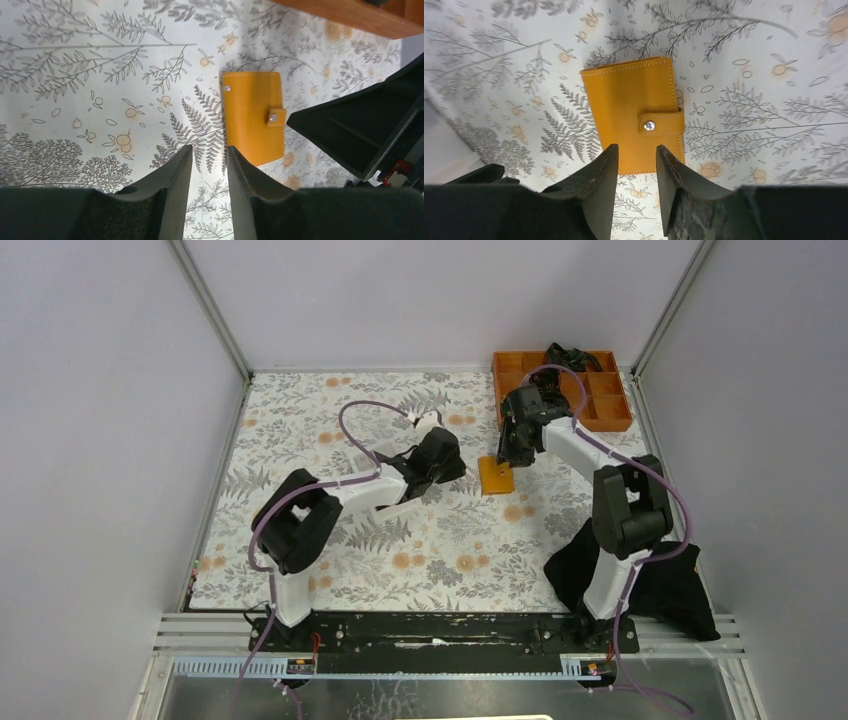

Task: Put the credit cards into the card holder
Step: Close the card holder at the center of the board, then reset both arms

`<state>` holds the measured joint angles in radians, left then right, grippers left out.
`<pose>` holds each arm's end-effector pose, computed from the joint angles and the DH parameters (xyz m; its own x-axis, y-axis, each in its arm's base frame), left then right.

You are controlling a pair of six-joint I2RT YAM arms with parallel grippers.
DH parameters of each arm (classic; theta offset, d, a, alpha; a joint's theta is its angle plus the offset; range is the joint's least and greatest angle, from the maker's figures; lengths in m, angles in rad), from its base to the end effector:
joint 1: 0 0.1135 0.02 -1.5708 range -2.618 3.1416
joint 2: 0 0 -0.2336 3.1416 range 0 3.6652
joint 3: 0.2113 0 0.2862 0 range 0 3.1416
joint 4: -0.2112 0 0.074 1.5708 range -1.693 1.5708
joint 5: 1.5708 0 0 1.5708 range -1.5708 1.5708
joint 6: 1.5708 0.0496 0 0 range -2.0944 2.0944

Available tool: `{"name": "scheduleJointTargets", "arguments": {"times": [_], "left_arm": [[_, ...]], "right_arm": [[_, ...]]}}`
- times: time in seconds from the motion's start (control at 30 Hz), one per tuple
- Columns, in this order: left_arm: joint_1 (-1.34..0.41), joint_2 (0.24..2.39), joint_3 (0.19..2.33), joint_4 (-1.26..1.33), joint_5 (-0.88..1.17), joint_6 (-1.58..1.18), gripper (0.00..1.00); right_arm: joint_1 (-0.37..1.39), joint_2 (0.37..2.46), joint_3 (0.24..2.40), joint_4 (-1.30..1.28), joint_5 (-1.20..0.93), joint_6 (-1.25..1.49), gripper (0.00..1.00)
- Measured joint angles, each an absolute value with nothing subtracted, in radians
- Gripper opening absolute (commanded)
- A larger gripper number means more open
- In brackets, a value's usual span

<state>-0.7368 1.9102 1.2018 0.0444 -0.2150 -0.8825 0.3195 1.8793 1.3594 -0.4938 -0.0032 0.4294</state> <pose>0.3373 -0.2917 0.1218 -0.7008 -0.3830 -0.6018 -0.0145 0.8511 -0.5248 0.4072 0.1349 0.1442 -0.8641 0.1527 -0.4797 0.0484 0.9737 0.2226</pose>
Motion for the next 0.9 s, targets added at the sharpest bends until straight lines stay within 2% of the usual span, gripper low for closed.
{"name": "scheduleJointTargets", "arguments": {"times": [0.23,0.47,0.57,0.8,0.9], "left_arm": [[-0.759,1.780,1.202,-0.038,-0.295,-0.803,0.57],[-0.783,1.523,1.140,-0.130,-0.475,-0.714,0.71],[-0.784,1.414,1.086,-0.164,-0.567,-0.694,0.75],[-0.766,1.286,0.982,-0.264,-0.772,-0.675,0.97],[-0.731,1.250,0.924,-0.284,-0.824,-0.675,1.00]], "right_arm": [[0.320,1.738,1.359,-0.487,0.072,0.391,0.44],[0.320,1.596,1.295,-0.456,0.231,0.361,0.45],[0.320,1.567,1.274,-0.454,0.296,0.360,0.49],[0.320,1.494,1.209,-0.448,0.389,0.360,0.54],[0.320,1.437,1.164,-0.440,0.427,0.361,0.57]]}}
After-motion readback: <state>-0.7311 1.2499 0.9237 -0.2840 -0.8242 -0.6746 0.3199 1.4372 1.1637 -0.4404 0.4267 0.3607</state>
